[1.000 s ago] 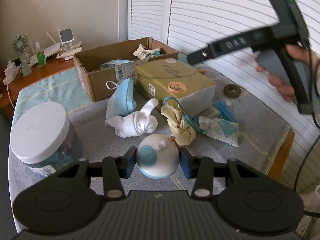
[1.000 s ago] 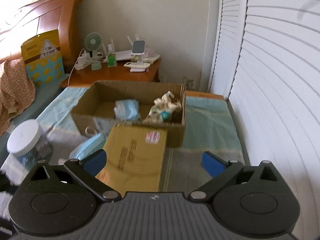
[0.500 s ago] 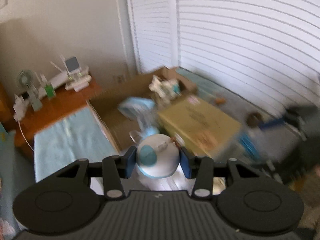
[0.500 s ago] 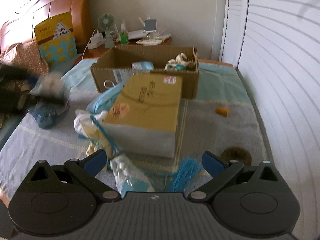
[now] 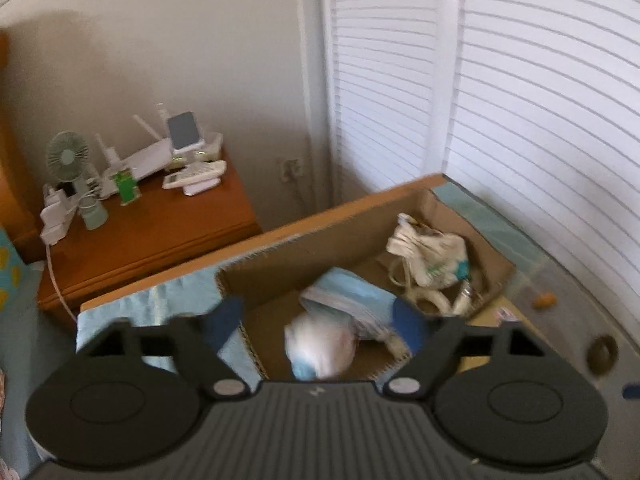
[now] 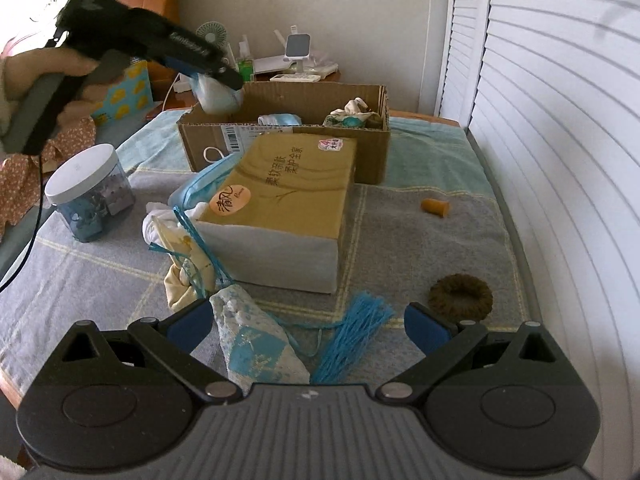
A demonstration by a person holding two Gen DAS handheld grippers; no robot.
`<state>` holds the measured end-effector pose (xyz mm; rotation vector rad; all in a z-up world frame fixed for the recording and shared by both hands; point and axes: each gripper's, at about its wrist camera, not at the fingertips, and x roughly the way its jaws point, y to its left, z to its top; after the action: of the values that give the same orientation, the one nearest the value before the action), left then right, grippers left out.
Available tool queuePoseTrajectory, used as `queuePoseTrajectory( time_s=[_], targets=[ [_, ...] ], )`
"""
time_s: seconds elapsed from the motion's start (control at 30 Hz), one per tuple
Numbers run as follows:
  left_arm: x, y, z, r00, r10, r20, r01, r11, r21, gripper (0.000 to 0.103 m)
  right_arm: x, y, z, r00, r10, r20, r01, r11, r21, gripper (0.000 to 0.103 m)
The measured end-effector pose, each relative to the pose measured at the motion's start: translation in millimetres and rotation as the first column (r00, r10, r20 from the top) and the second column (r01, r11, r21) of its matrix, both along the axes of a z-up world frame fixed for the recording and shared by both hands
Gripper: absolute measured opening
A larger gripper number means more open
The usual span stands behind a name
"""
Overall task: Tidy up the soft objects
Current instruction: 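Carry the white-blue ball into the cardboard box and open the left tool, then move the left tool to the white cloth bunny and close on it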
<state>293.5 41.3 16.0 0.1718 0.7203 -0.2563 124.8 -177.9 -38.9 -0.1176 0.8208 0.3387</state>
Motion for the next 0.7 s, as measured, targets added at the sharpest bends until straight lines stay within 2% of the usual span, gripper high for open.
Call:
queuePoseTrajectory(
  time_s=[0.1,0.17,0.33,0.43,0.6,0.7],
  targets=[
    [-8,5,3,1.000,-0.005,-0.011,0.005,1.000,-0.024,0.086,-2,0,-1,1.000,0.011,-0.002,-0.011,1.000,0.004,0.103],
    [-18,5,5,1.000,-0.008,-0.006,0.008,1.000,-0.013,0.087,-3,2,-1,1.000,0.017,-0.003,-0.017,1.000,0.004,0.103],
    [-52,8,10,0.999,-0.033,0.003,0.033,0.999,-0.023,0.093,-7,9,-3,0.999,0.037,0.000,-0.037,0.999,-0.008,0.103],
    [-77,9,11,0.999,-0.037,0.011,0.038,0.999,-0.033,0.094,-11,13,-7,0.999,0.043,0.003,-0.043,0.999,-0.025,0.103],
    [-122,13,3,0.999,-0.030,0.019,0.032,0.996,-0.080,0.096,-14,18,-15,0.998,0.057,-0.016,-0.057,0.998,-0.030,0.103],
    [-143,13,-7,1.000,-0.024,0.019,0.025,0.997,-0.076,0.096,-15,20,-22,0.998,0.062,-0.026,-0.063,0.997,-0.035,0.103]
  ],
)
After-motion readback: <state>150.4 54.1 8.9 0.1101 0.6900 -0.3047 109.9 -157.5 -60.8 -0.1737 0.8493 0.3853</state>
